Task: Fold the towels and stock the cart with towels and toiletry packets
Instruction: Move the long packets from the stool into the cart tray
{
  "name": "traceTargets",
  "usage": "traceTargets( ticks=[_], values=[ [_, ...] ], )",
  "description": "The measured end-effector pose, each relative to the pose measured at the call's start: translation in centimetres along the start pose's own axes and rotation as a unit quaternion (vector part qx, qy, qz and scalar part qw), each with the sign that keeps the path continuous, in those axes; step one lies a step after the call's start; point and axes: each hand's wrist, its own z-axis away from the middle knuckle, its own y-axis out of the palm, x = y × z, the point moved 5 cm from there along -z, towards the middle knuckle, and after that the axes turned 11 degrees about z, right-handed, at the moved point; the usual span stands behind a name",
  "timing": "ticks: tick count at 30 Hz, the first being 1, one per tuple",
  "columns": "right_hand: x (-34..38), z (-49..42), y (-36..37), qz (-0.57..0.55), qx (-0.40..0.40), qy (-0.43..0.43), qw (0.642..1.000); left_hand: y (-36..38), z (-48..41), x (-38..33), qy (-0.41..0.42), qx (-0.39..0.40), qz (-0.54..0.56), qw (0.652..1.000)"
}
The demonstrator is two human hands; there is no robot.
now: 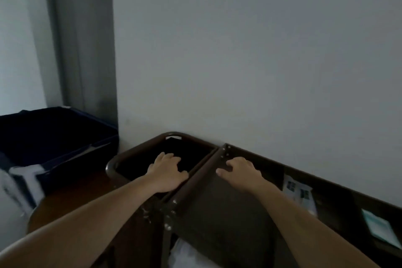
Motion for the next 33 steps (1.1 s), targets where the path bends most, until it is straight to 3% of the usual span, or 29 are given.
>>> traceTargets(
  ticks=[11,24,33],
  values=[
    [25.9,-2.9,5.0,0.046,0.041,-0.186,0.981,-12.1,4.8,21.5,-0.149,-0.053,0.009,0.987],
    [42.0,-19.1,10.0,0.025,0.086,-0.275,0.957,-20.2,-3.7,35.6,-0.23,-0.081,0.014,0.97],
    [50.6,-28.0,16.3,0.079,0.179,-0.282,0.939,-20.8,-10.9,45.6,-0.247,-0.038,0.087,0.964]
  ],
)
